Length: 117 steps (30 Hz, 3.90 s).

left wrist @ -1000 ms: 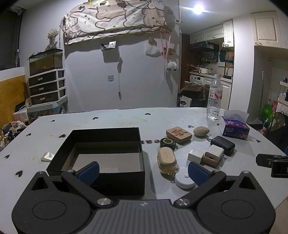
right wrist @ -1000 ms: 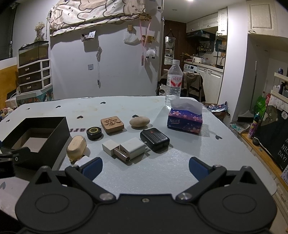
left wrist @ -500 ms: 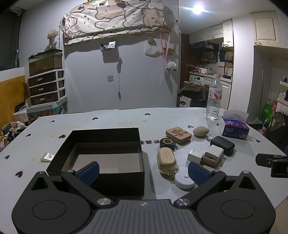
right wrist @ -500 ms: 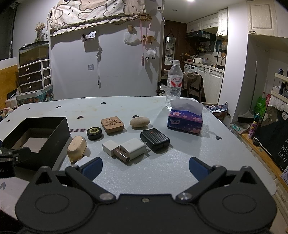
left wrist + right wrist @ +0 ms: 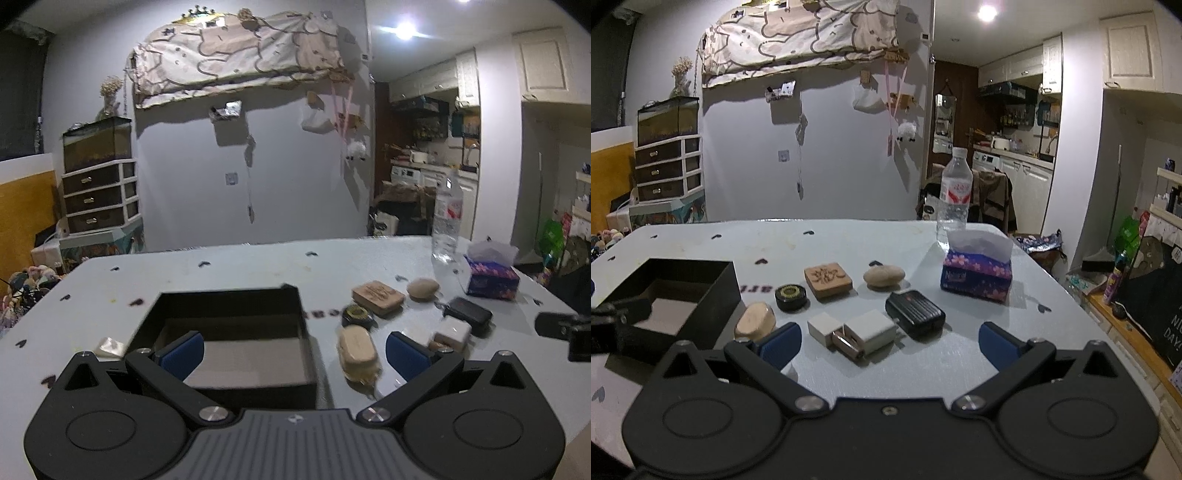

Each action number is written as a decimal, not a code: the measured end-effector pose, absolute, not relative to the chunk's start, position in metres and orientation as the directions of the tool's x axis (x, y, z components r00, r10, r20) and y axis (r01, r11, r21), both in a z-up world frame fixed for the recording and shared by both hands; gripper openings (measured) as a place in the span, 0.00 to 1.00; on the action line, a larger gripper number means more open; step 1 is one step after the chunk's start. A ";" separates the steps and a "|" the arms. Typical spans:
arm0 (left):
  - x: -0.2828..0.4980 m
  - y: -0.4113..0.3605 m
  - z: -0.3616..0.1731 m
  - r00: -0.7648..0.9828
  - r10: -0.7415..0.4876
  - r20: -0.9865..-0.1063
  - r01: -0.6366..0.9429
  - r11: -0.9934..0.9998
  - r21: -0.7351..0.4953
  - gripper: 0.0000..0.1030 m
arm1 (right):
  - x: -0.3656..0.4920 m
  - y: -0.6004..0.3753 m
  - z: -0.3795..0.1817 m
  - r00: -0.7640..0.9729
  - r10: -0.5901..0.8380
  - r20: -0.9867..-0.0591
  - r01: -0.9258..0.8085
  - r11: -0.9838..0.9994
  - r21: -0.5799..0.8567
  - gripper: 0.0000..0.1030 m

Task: Organize rigid objects
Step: 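Move the right gripper toward the white round tape measure, then grasp the white round tape measure with the right gripper, then lower the tape measure into the black box and open the right gripper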

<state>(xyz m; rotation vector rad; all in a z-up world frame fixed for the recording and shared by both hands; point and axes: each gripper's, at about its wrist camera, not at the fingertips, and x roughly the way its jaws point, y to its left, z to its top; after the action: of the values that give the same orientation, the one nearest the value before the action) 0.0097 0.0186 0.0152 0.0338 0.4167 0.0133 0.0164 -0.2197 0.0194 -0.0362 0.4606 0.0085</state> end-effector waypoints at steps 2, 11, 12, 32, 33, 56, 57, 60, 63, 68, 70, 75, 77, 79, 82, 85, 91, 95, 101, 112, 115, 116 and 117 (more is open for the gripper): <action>0.014 0.028 0.020 0.921 0.035 -0.388 -0.023 0.999 0.036 1.00 | 0.021 -0.219 0.021 0.897 0.007 -0.441 -0.020 0.999 -0.025 1.00; 0.044 0.082 0.034 0.937 0.103 -0.334 -0.101 0.995 0.022 1.00 | 0.039 -0.215 0.021 0.904 0.097 -0.416 -0.078 0.995 0.063 1.00; 0.048 0.088 0.035 0.935 0.116 -0.336 -0.113 0.993 0.027 1.00 | 0.040 -0.214 0.020 0.908 0.105 -0.407 -0.085 0.994 0.066 1.00; 0.121 0.167 0.002 0.818 0.113 -0.564 -0.113 0.993 0.036 0.44 | 0.076 -0.165 -0.048 0.870 0.207 -0.448 -0.194 0.978 0.075 1.00; 0.123 0.169 -0.002 0.809 0.112 -0.577 -0.114 0.993 0.033 0.41 | 0.078 -0.162 -0.051 0.855 0.232 -0.463 -0.215 0.972 0.091 1.00; 0.136 0.187 -0.025 0.725 0.108 -0.680 -0.130 0.991 0.018 0.03 | 0.109 -0.130 -0.090 0.768 0.260 -0.585 -0.288 0.956 0.046 0.67; 0.135 0.186 -0.025 0.725 0.107 -0.680 -0.130 0.991 0.017 0.03 | 0.110 -0.129 -0.092 0.761 0.257 -0.595 -0.290 0.956 0.042 0.62; 0.135 0.186 -0.025 0.727 0.108 -0.678 -0.132 0.991 0.017 0.03 | 0.107 -0.127 -0.092 0.759 0.259 -0.597 -0.304 0.952 0.028 0.52; 0.136 0.186 -0.026 0.728 0.105 -0.678 -0.134 0.991 0.009 0.03 | 0.099 -0.132 -0.088 0.759 0.251 -0.601 -0.294 0.955 0.028 0.52; 0.135 0.187 -0.026 0.730 0.099 -0.676 -0.137 0.991 -0.002 0.03 | 0.084 -0.145 -0.065 0.781 0.280 -0.559 -0.297 0.953 0.062 0.52; 0.135 0.187 -0.026 0.729 0.099 -0.677 -0.139 0.990 -0.005 0.03 | 0.083 -0.146 -0.050 0.788 0.307 -0.534 -0.311 0.946 0.085 0.52; 0.135 0.188 -0.026 0.732 0.093 -0.675 -0.136 0.991 -0.010 0.02 | 0.100 -0.125 -0.018 0.776 0.389 -0.496 -0.386 0.915 0.113 0.52; 0.135 0.188 -0.027 0.732 0.090 -0.675 -0.136 0.991 -0.015 0.02 | 0.111 -0.107 -0.010 0.757 0.426 -0.497 -0.427 0.897 0.119 0.52; 0.134 0.188 -0.027 0.734 0.088 -0.674 -0.134 0.991 -0.016 0.02 | 0.123 -0.087 -0.003 0.733 0.456 -0.505 -0.464 0.878 0.120 0.52; 0.134 0.189 -0.027 0.736 0.080 -0.673 -0.123 0.992 -0.017 0.02 | 0.141 -0.054 0.002 0.699 0.490 -0.520 -0.518 0.849 0.103 0.52; 0.133 0.190 -0.028 0.738 0.074 -0.671 -0.117 0.993 -0.020 0.02 | 0.157 -0.018 -0.002 0.662 0.507 -0.551 -0.565 0.822 0.077 0.52; 0.131 0.190 -0.028 0.738 0.067 -0.672 -0.133 0.990 -0.048 0.03 | 0.193 0.041 -0.015 0.552 0.539 -0.637 -0.628 0.771 0.108 0.52; 0.129 0.193 -0.028 0.743 0.038 -0.669 -0.117 0.990 -0.074 0.03 | 0.214 0.065 -0.026 0.495 0.529 -0.689 -0.629 0.766 0.135 0.51; 0.128 0.197 -0.028 0.749 0.009 -0.662 -0.095 0.991 -0.095 0.05 | 0.235 0.074 -0.039 0.448 0.525 -0.724 -0.602 0.776 0.190 0.52; 0.128 0.197 -0.029 0.752 0.001 -0.659 -0.087 0.991 -0.098 0.05 | 0.239 0.058 -0.041 0.394 0.565 -0.725 -0.551 0.776 0.306 0.60; 0.129 0.197 -0.029 0.752 0.002 -0.659 -0.090 0.991 -0.100 0.05 | 0.240 0.056 -0.043 0.381 0.538 -0.752 -0.543 0.788 0.289 0.49; 0.128 0.197 -0.029 0.752 0.003 -0.659 -0.090 0.991 -0.098 0.05 | 0.240 0.055 -0.044 0.375 0.529 -0.761 -0.543 0.791 0.282 0.47; 0.128 0.196 -0.029 0.752 0.004 -0.659 -0.090 0.991 -0.096 0.05 | 0.240 0.054 -0.046 0.369 0.521 -0.769 -0.544 0.792 0.275 0.45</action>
<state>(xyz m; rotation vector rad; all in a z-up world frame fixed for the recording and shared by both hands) 0.1284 0.1965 -0.0292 -0.1244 0.7176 0.0513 0.2405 0.0541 -0.0457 -0.0269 0.9771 0.6836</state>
